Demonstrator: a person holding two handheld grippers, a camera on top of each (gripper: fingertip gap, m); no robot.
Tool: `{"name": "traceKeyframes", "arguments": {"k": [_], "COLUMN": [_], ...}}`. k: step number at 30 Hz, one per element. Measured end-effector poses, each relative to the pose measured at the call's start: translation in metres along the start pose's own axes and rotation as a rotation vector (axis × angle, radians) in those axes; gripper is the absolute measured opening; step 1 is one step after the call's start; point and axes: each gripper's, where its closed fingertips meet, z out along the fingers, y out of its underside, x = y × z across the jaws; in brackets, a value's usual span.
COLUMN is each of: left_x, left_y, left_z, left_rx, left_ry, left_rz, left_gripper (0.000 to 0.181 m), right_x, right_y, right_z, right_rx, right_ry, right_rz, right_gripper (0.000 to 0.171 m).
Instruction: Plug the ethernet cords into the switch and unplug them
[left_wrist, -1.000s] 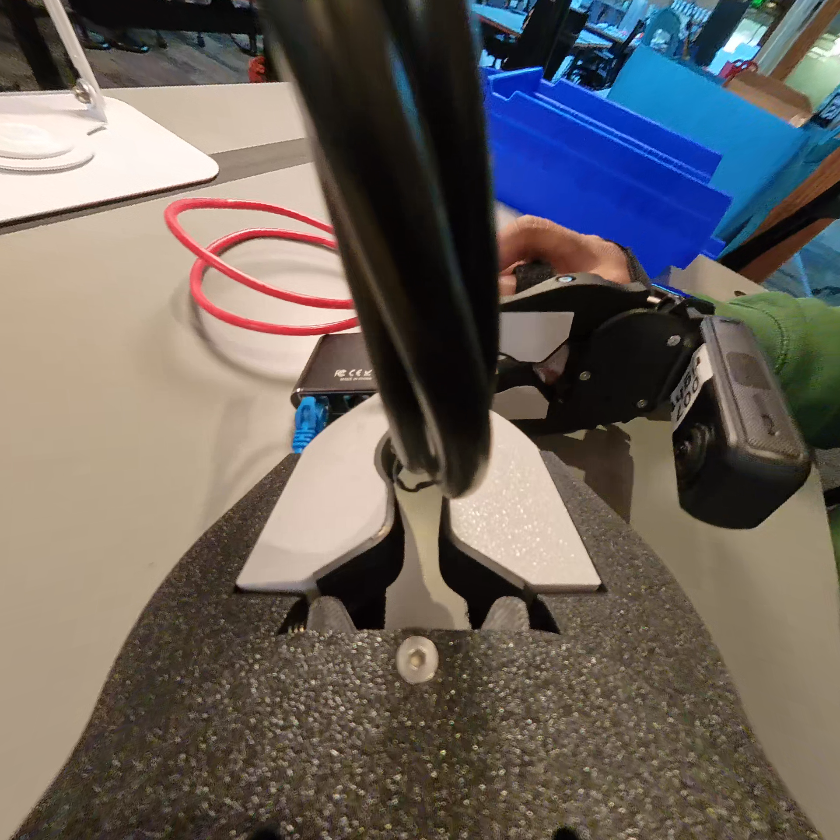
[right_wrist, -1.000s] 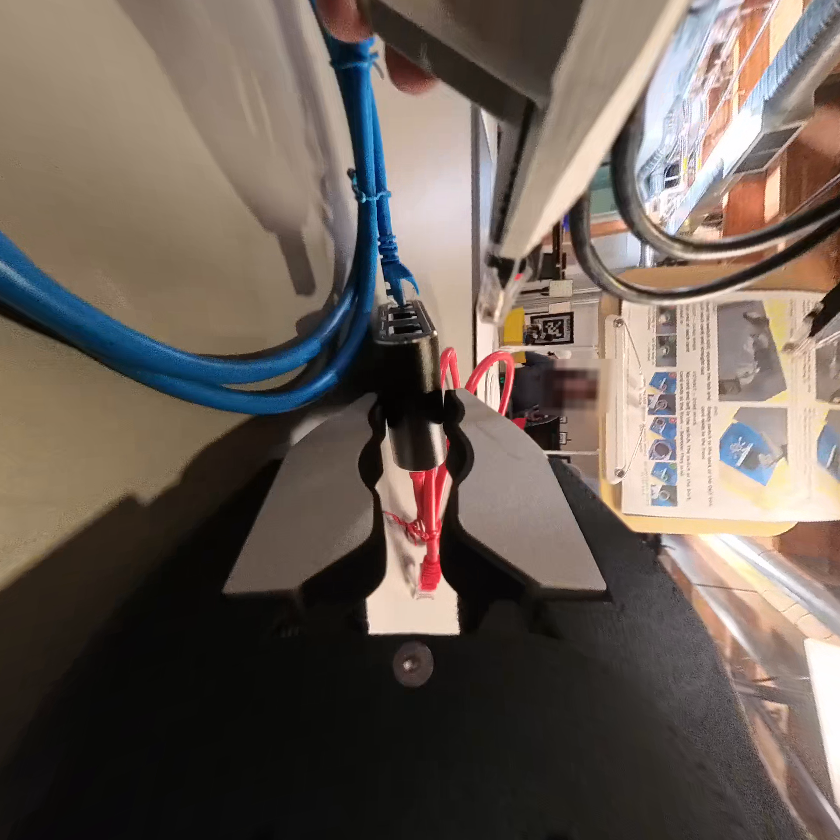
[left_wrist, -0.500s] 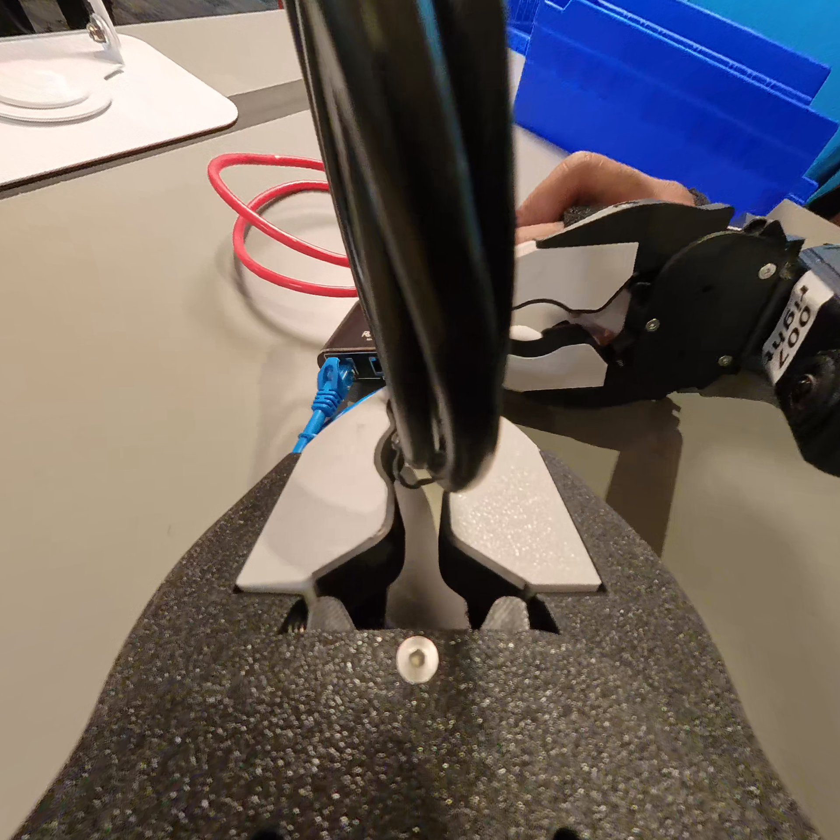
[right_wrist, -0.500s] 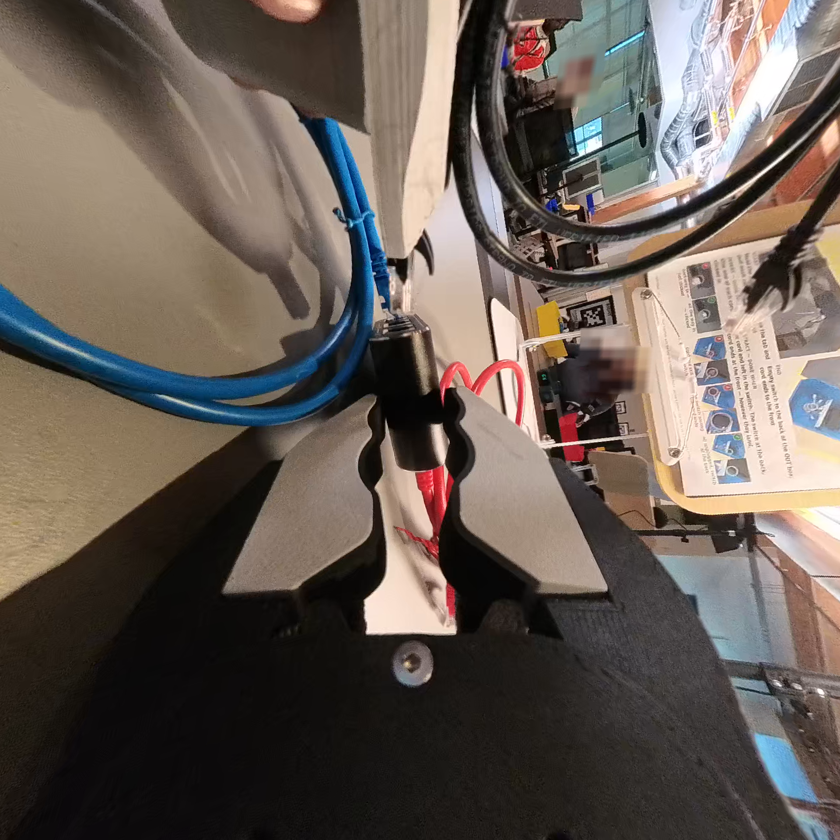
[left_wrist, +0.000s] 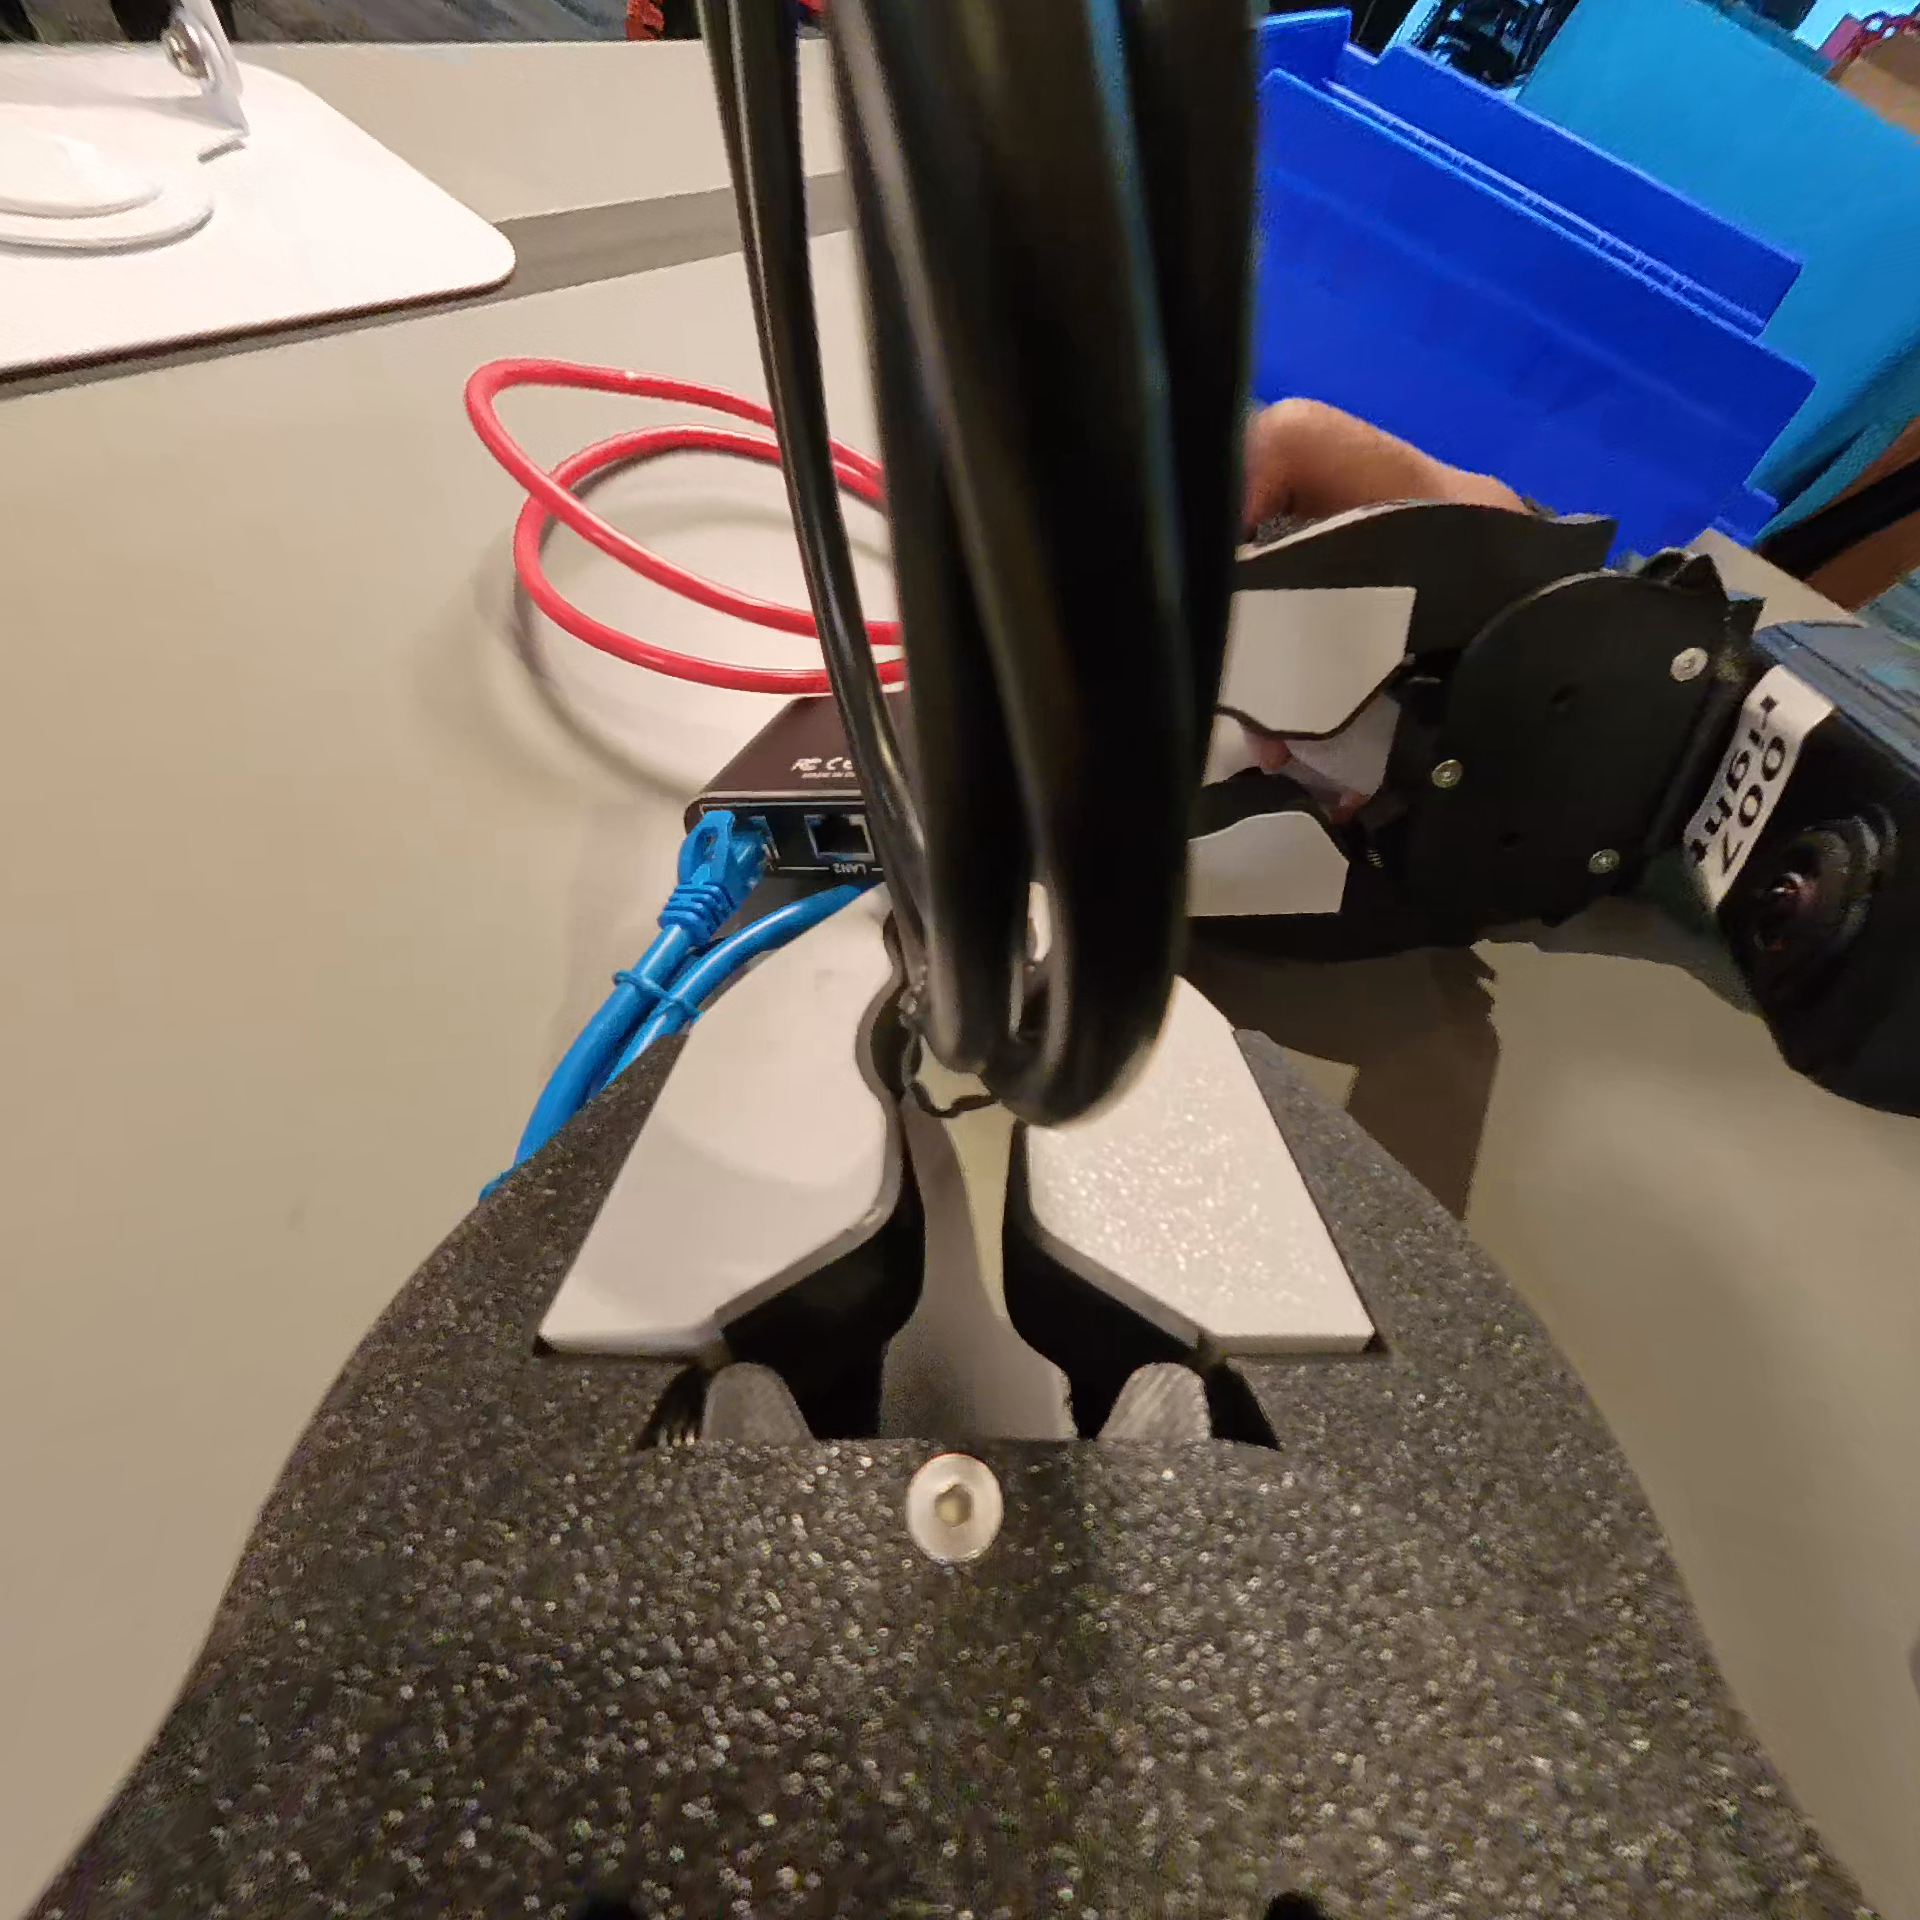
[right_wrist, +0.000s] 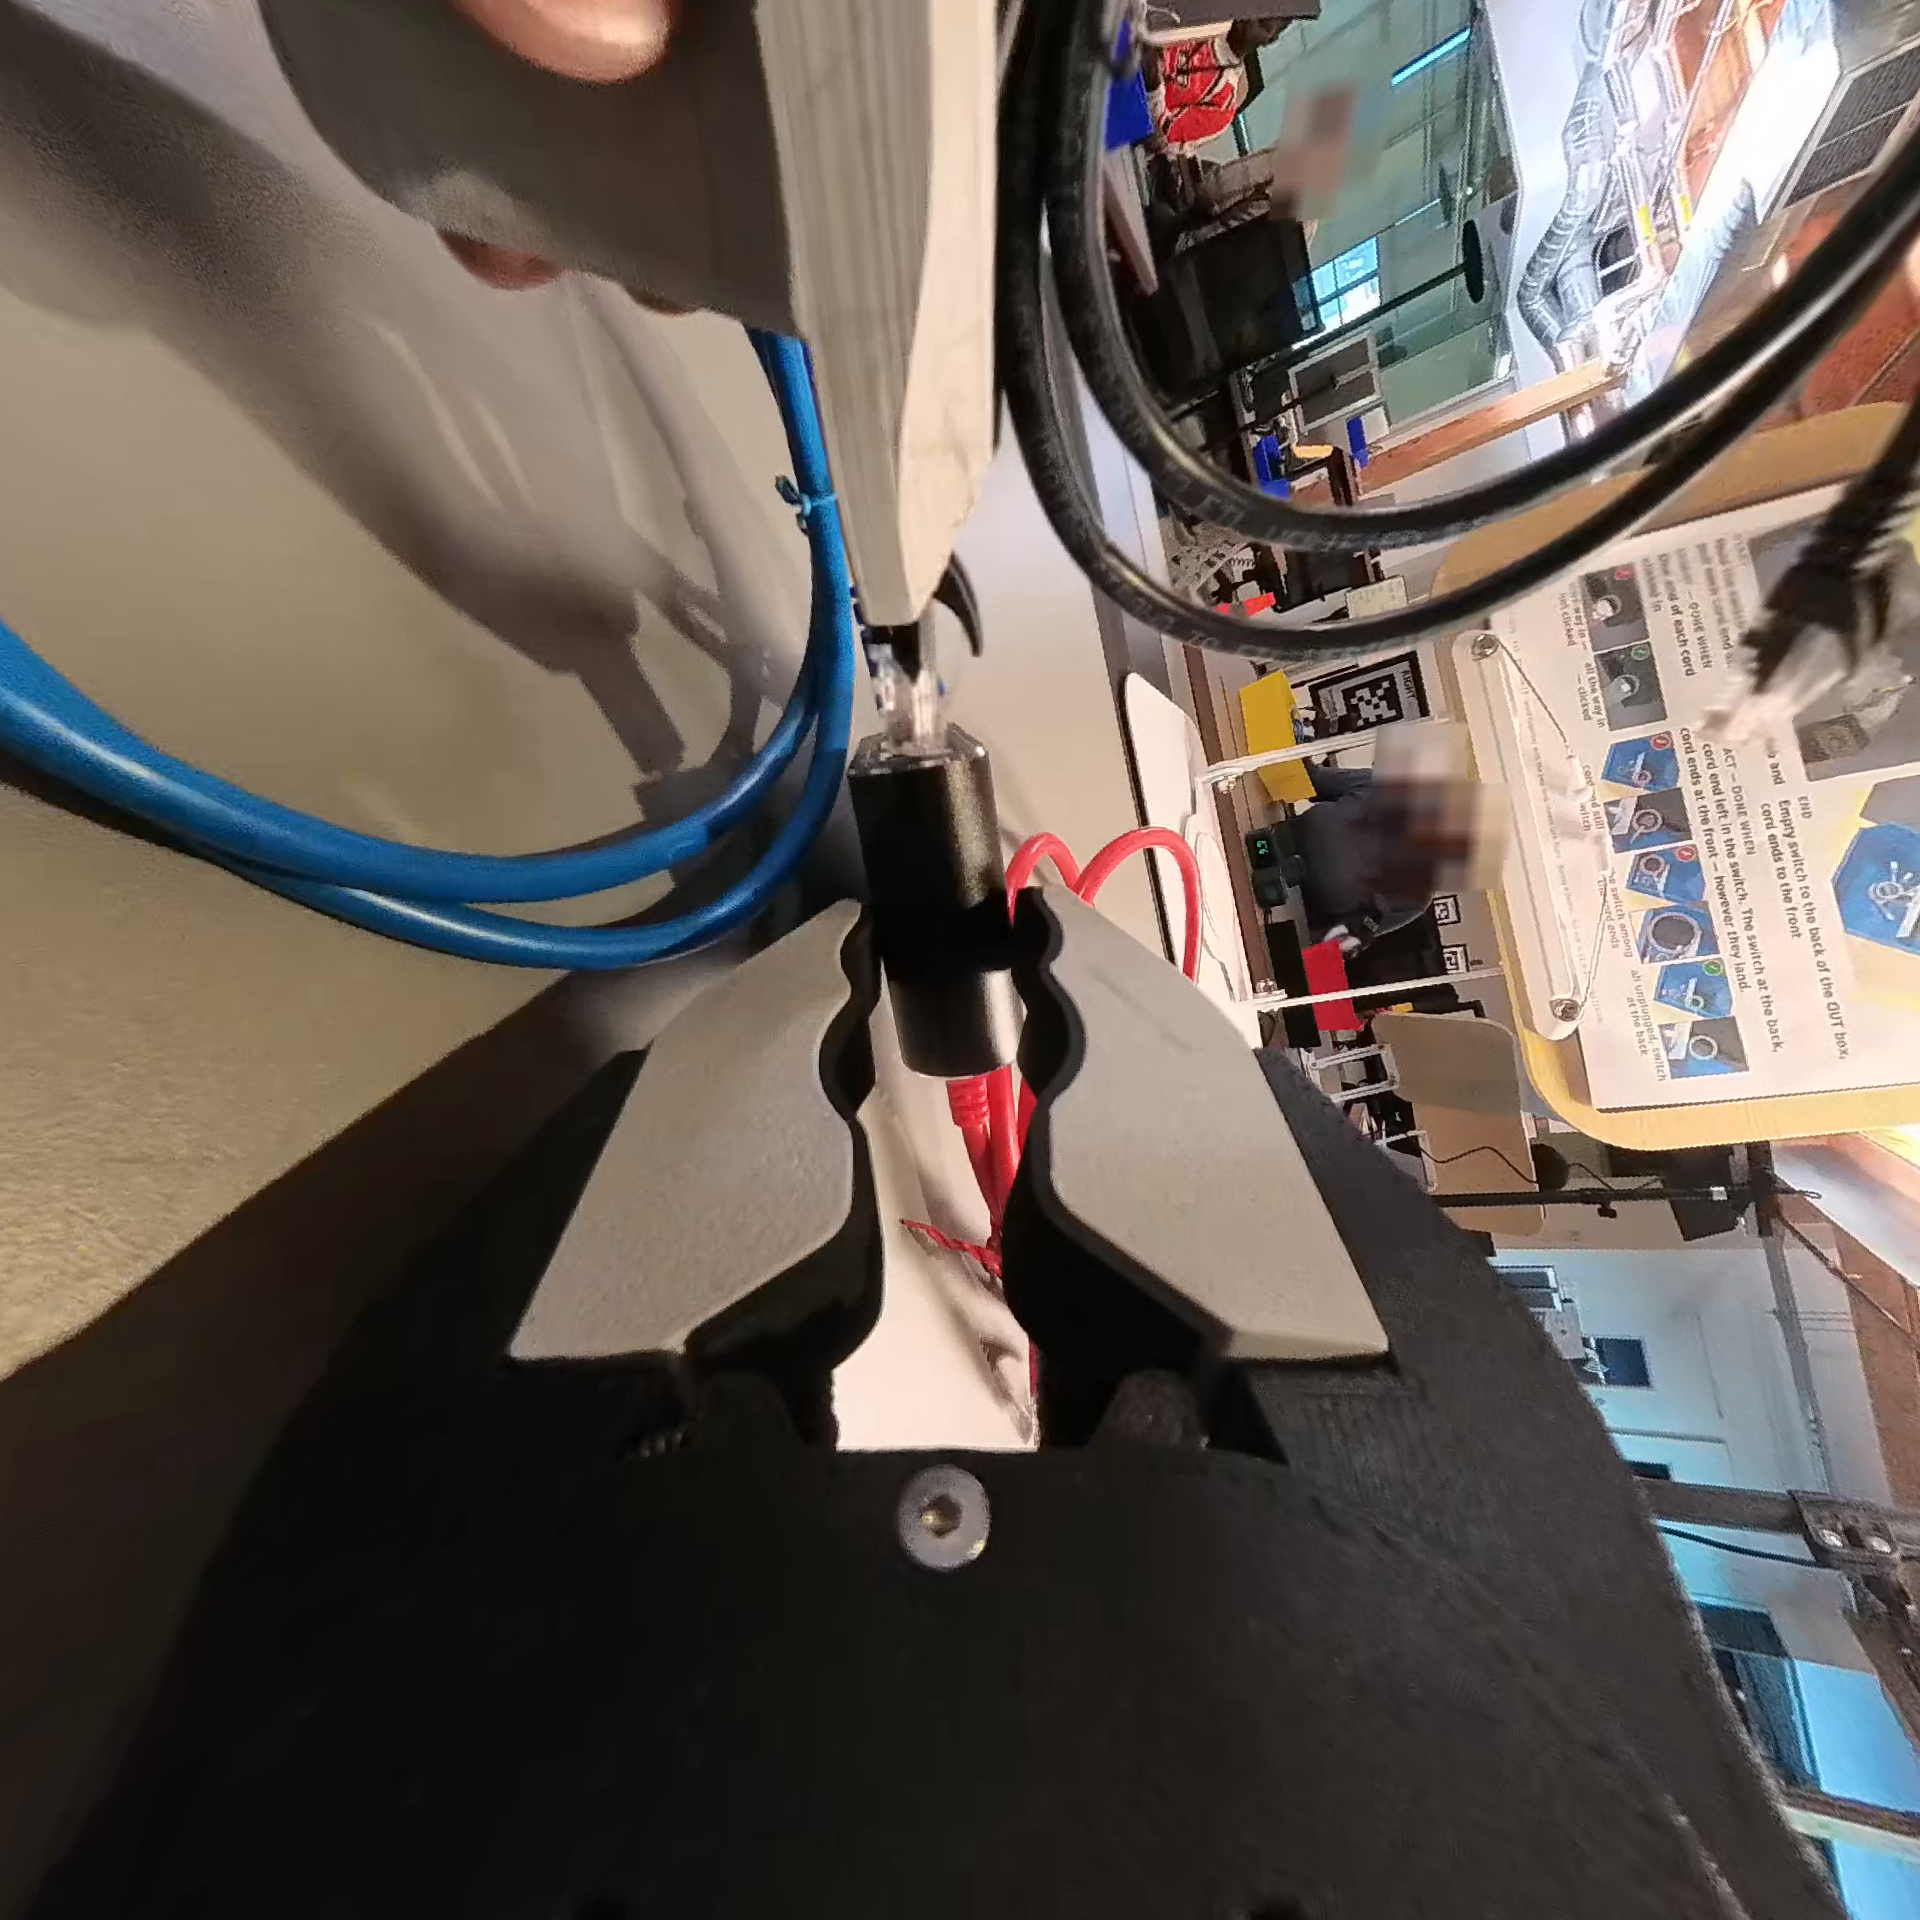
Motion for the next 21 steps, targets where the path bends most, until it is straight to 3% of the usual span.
{"name": "traceKeyframes", "arguments": {"k": [10,21], "left_x": [-0.003,0.003], "left_y": [0.001,0.004], "left_z": [-0.001,0.000], "left_rx": [0.011,-0.008], "left_ry": [0.188,0.231], "left_rz": [-0.200,-0.229], "left_gripper": [0.014,0.015], "right_x": [-0.001,-0.002], "right_y": [-0.006,-0.010], "right_z": [-0.005,-0.007], "right_rx": [0.062,0.121], "right_ry": [-0.030,-0.063], "right_rz": [0.004,0.015], "right_gripper": [0.025,0.025]}}
